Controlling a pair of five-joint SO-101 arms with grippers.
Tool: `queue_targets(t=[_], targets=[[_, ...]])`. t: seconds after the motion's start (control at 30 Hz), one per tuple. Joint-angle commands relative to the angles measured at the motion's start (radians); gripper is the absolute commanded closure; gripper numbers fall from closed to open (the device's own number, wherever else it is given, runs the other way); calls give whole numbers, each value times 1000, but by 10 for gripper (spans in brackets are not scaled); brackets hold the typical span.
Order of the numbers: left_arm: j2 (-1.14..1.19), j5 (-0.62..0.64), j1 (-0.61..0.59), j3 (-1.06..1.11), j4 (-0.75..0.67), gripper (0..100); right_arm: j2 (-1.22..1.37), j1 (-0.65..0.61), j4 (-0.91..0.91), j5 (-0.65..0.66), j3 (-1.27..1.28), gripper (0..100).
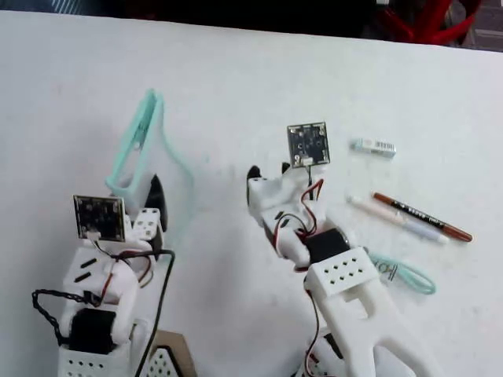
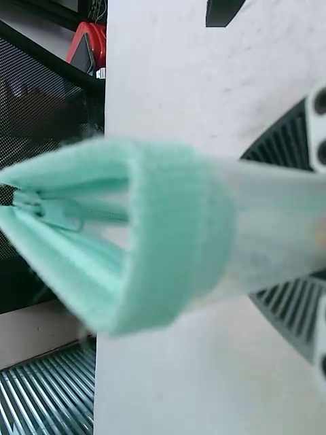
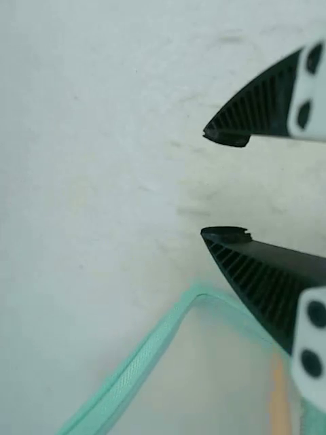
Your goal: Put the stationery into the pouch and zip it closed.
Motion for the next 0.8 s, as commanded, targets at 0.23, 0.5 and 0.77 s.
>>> queue_targets(t=[0.23,0.5,0.77], targets=[[-2,9,15,-155,-11,976,-22,2,-16,12,-6,804],[2,-11,145,-150,-219,976,-19,1,-18,12,-5,804],[4,-81,251,-75,-321,976,-19,1,-15,12,-5,804]])
